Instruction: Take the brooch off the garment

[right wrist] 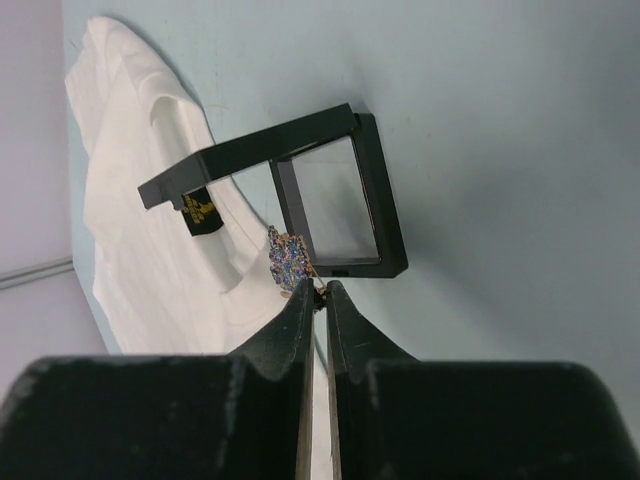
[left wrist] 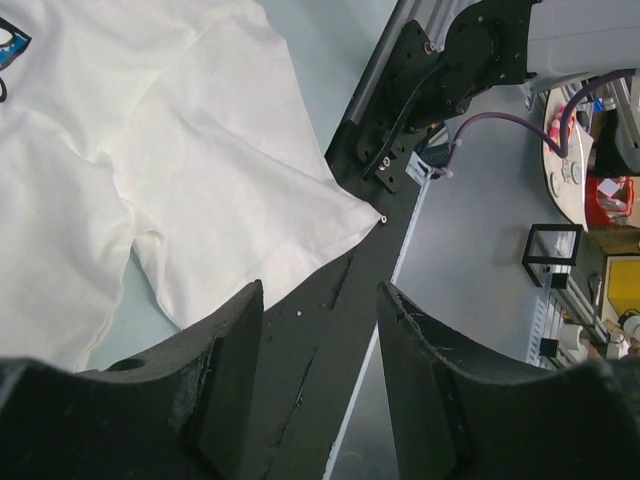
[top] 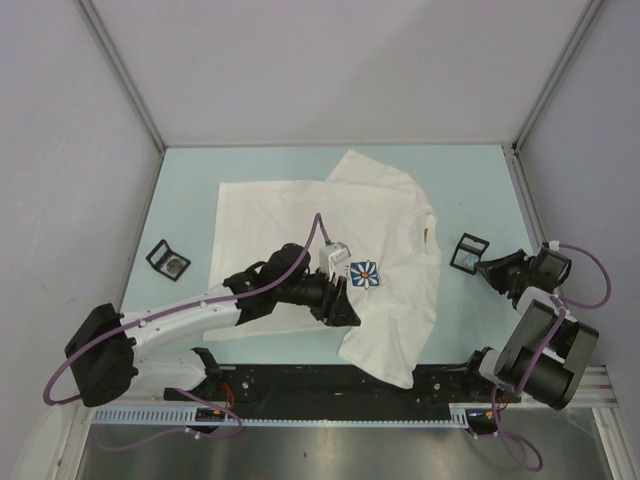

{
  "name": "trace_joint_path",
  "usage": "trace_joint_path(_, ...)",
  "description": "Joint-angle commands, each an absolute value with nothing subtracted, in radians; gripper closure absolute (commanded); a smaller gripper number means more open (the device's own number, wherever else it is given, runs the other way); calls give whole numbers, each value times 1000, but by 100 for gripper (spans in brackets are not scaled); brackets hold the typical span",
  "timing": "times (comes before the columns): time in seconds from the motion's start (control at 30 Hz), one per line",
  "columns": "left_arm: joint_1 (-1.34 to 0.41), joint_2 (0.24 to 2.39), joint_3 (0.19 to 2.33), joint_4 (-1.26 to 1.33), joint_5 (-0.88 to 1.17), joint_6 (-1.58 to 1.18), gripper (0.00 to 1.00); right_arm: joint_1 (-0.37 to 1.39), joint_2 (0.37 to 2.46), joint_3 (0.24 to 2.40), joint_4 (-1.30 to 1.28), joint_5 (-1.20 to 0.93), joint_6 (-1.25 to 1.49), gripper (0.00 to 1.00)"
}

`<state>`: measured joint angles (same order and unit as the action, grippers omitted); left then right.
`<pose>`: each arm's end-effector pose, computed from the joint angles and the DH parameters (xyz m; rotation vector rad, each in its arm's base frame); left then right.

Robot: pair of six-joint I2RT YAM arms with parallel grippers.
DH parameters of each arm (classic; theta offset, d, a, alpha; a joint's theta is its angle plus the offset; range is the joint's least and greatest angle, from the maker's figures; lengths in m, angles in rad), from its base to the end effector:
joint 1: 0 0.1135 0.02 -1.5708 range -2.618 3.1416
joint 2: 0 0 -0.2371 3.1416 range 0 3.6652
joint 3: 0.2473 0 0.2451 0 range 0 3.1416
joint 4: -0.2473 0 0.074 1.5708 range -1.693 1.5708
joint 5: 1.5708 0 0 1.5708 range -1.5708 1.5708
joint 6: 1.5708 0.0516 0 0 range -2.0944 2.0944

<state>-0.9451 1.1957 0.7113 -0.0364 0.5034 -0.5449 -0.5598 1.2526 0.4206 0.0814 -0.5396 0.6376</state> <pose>0.1407 -0.2373 0.2172 0.8030 2.2138 -1.3550 0.2146 -0.1032 0.1227 1.0506 2.0227 0.6636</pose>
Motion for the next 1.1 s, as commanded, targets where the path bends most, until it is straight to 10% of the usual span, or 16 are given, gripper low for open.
trace_joint_path(0.0,-934,1204,758,-32,548,-520,46,-558,1293,463,198,-546,635,100)
trace_joint_path(1.07,-900,1216,752,-14,578,-523,45,-466,1439,512,227,-436,624,100)
